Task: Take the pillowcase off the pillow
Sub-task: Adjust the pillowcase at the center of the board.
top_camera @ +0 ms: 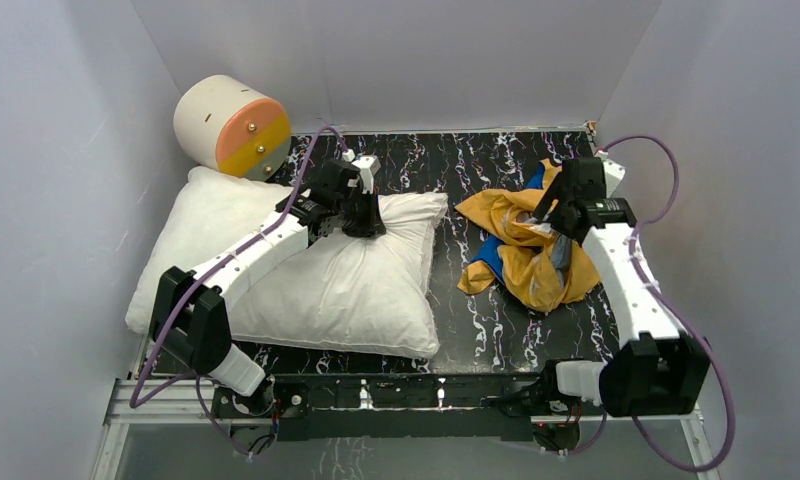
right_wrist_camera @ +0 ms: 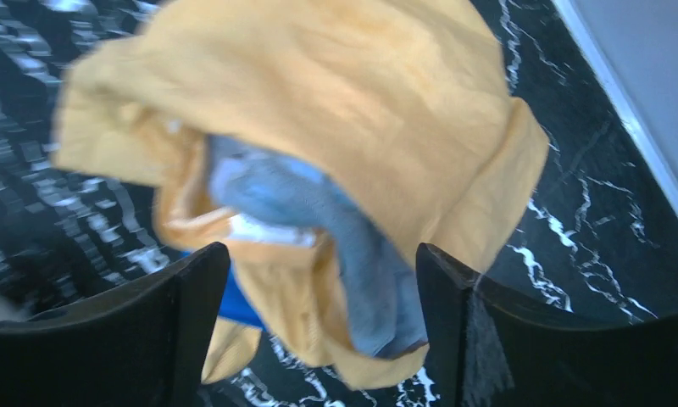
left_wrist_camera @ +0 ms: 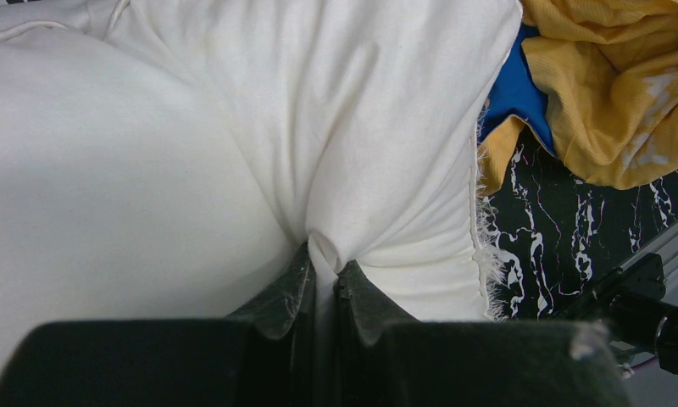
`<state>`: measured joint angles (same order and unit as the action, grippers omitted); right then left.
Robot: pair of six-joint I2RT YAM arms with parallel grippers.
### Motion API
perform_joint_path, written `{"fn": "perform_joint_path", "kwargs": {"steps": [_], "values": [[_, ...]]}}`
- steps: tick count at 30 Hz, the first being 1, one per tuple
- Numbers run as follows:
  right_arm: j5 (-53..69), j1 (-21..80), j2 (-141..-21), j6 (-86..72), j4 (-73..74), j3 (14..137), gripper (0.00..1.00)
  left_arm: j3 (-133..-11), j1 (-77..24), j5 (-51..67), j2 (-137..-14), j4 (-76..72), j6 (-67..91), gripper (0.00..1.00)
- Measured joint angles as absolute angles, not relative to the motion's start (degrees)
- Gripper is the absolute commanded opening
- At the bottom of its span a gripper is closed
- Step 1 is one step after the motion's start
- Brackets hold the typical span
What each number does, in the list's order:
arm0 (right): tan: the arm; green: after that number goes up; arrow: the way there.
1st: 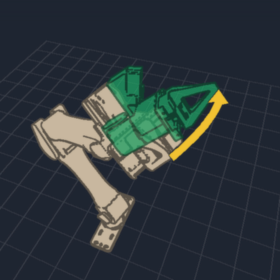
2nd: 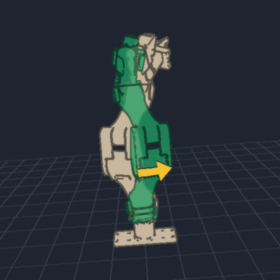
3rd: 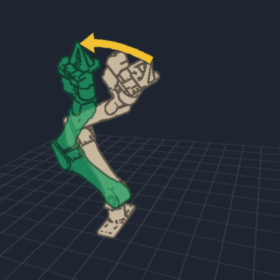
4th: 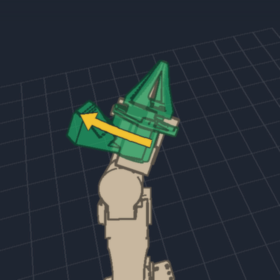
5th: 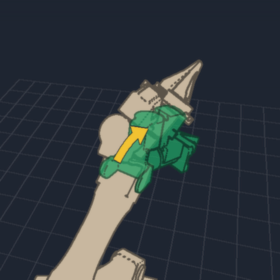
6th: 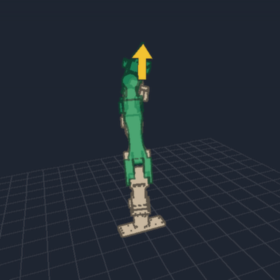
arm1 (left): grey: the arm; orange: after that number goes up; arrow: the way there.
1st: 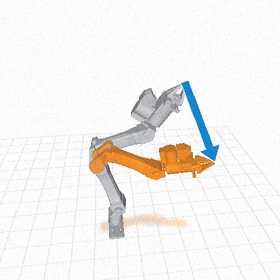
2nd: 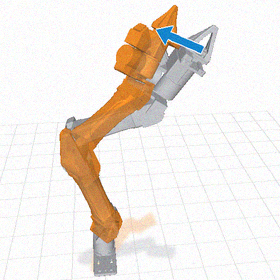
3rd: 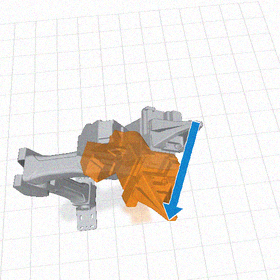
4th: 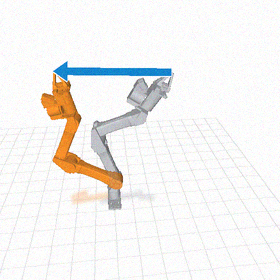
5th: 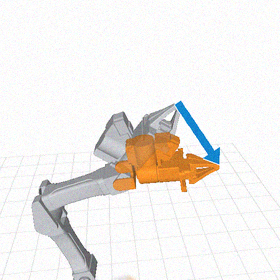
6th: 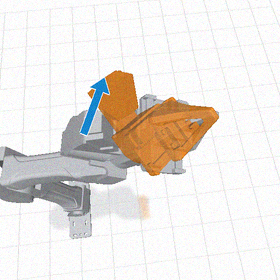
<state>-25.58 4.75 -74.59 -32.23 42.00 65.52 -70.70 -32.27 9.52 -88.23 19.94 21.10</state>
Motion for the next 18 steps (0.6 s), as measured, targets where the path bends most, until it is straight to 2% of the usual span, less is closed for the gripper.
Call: {"fn": "perform_joint_path", "kwargs": {"steps": [6,10,13,14,18], "values": [[-13.6,4.8,-60.5,-29.7,36.6,65.5,0.91,-70.7,-32.3,9.9,-88.2,20.0,21.1,0.00],[-0.4,4.7,-58.6,-29.3,31.1,63.5,0.86,-70.7,-32.3,9.9,-88.2,20.0,21.1,0.00],[8.9,4.8,-65.0,-28.8,29.0,60.0,0.85,-70.7,-32.3,10.1,-88.2,20.0,21.3,0.00],[11.0,4.9,-68.1,-28.3,28.8,59.1,0.79,-70.7,-32.3,10.1,-88.2,20.0,21.3,0.00],[14.7,4.9,-84.8,-26.0,29.3,54.7,0.76,-70.7,-32.3,10.3,-88.2,19.9,21.6,0.00]]}}
